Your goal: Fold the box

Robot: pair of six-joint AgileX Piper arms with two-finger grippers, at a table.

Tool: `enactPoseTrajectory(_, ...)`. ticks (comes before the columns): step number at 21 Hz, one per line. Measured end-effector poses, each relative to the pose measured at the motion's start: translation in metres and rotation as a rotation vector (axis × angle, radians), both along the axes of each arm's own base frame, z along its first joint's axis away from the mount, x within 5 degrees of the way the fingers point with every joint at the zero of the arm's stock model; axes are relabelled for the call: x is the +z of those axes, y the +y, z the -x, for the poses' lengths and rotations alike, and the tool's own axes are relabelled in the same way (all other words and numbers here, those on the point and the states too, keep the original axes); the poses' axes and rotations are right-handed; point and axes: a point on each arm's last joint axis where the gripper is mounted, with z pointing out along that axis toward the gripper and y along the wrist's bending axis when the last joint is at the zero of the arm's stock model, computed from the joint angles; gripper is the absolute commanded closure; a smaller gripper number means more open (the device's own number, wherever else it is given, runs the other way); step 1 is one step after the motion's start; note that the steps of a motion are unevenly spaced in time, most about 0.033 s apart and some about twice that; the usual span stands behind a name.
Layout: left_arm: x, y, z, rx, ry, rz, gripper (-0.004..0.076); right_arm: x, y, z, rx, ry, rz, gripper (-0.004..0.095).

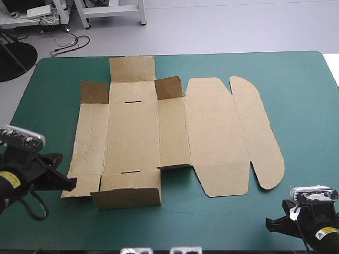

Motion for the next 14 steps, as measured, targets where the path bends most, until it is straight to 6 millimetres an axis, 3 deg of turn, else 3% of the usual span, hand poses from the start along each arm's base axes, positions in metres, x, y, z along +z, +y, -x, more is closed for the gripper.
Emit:
enactPoseTrajectory(3, -0.010, -0.013, -0.049, -0.006, 0.060, -0.028, 0.0733, 0.000, 0.000, 0.000, 0.000, 0.000, 0.000, 0.0923)
enactPoseTrajectory(8, -0.024, -0.019, -0.109, 0.069, 0.066, -0.102, 0.0714, 0.000, 0.000, 0.000, 0.000, 0.000, 0.000, 0.0923)
enactPoseTrajectory(12, -0.025, 0.012, -0.162, 0.237, 0.120, -0.051, 0.0709, 0.000, 0.000, 0.000, 0.000, 0.000, 0.000, 0.0923)
enactPoseTrajectory(14, -0.032, 0.044, -0.180, 0.309, 0.194, 0.032, 0.0709, 0.000, 0.000, 0.000, 0.000, 0.000, 0.000, 0.0923)
